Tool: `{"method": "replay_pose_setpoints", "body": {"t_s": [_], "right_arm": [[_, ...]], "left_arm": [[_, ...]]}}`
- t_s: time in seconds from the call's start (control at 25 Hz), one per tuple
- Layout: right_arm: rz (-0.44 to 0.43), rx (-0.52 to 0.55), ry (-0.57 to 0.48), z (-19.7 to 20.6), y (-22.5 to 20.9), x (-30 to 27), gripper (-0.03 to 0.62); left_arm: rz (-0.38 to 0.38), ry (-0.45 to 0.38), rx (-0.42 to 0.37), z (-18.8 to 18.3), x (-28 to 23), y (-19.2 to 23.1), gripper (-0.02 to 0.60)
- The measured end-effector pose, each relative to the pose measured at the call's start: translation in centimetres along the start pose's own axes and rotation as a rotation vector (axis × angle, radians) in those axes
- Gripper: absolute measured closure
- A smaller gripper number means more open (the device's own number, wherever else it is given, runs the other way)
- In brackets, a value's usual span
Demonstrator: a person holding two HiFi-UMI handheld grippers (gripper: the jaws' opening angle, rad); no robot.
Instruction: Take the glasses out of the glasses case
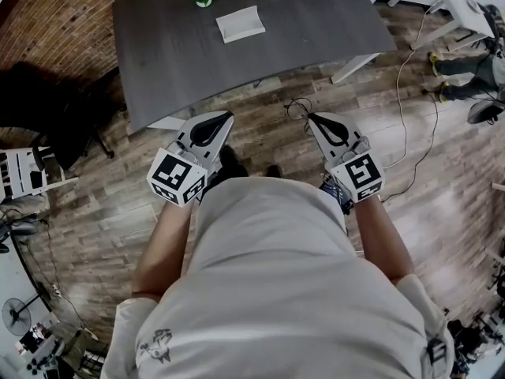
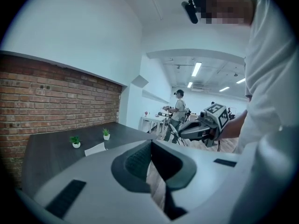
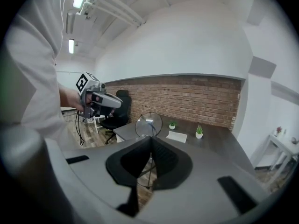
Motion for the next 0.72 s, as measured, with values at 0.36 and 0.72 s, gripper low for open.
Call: {"method": "replay_pose_setpoints", "body": {"t_s": [0.36,0.72], "right_arm": [[-0.002,-0.047,-0.033,2.0,1.9,3.7,0.580],[-0.037,-0.042,-0.025,2.7,3.4,4.6,0.580]], "left_arm": [[0.006,-0.019,0.012,0.2,0.9,-5.0,0.571],[0.004,-0.026,0.033,0.6,1.4,-6.8,0.571]]}}
Point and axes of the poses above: the fingertips, and each gripper's own axes: x backward along the fingers, y to its left, z out of its underside, the point moved 4 cm from there along x, backward along the fingers, and after that the axes turned 13 degrees about y, right-handed, at the moved point
